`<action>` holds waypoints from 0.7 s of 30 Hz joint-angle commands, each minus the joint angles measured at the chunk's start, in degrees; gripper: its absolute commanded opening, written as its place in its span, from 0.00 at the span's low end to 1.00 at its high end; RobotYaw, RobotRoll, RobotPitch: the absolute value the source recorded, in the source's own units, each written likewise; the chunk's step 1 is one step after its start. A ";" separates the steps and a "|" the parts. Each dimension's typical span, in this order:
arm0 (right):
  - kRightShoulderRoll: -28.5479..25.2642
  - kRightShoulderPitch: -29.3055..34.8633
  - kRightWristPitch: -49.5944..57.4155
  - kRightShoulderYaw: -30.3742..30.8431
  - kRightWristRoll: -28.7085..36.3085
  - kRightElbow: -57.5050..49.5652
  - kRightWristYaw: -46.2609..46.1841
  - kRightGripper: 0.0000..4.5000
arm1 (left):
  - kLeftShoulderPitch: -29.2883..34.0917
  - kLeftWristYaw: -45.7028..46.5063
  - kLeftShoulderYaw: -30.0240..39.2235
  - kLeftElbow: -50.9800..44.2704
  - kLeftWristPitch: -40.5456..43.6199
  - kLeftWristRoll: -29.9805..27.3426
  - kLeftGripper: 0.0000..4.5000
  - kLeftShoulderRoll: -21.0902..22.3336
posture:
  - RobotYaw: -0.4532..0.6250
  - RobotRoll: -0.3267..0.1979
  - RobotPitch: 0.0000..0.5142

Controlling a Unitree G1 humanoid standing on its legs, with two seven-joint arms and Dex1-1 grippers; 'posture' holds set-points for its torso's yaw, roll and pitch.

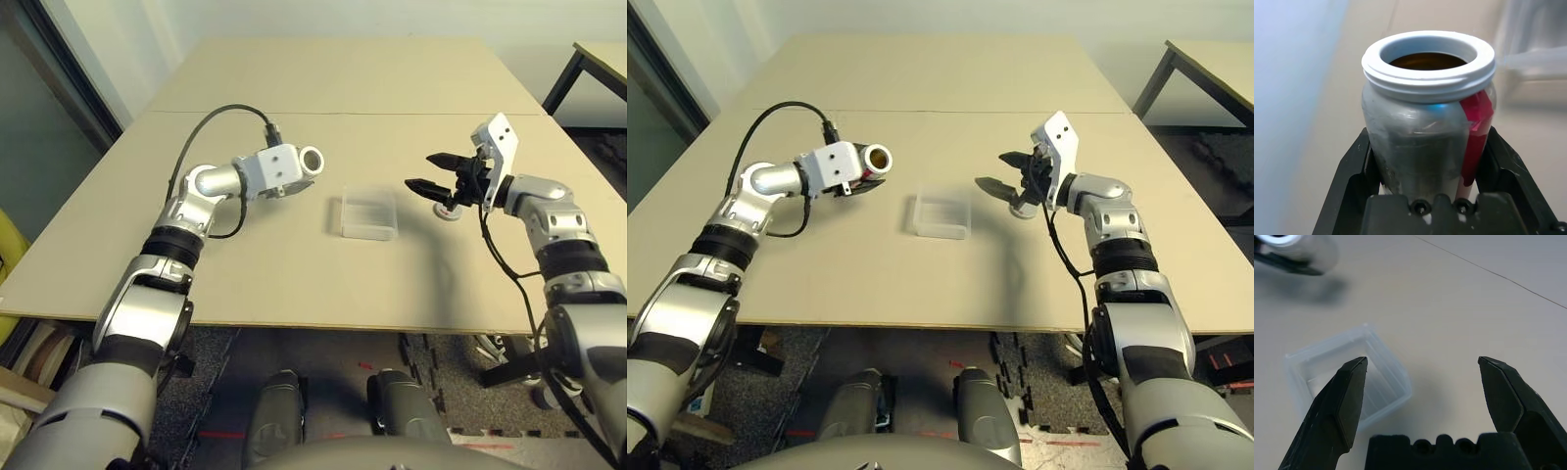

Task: Pour the medicine from the bottle into the box.

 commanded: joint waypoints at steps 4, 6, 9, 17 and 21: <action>-0.20 0.12 1.39 -0.65 1.07 -2.12 -0.52 1.00 | -9.04 18.15 -11.37 6.05 -6.75 17.67 0.63 -1.88 | 0.35 0.62 0.07; -0.29 0.16 1.32 -0.70 1.18 -1.94 -0.51 1.00 | -12.46 25.00 -16.85 7.90 -7.59 24.89 0.63 -2.95 | 0.35 0.62 0.07; -0.43 0.56 1.71 -0.77 1.54 -2.57 -0.35 1.00 | -16.85 35.47 -26.44 10.68 -7.52 36.46 0.63 -4.22 | 0.35 0.62 0.07; -1.19 2.67 3.41 -1.81 3.30 -5.46 -0.41 1.00 | -22.84 47.43 -36.53 17.73 -5.88 46.82 0.63 -8.36 | 0.33 0.62 0.07; -1.29 3.68 4.41 -2.11 4.04 -7.26 -0.81 1.00 | -22.94 46.86 -34.90 19.44 -6.47 44.49 0.63 -8.75 | 0.32 0.62 0.06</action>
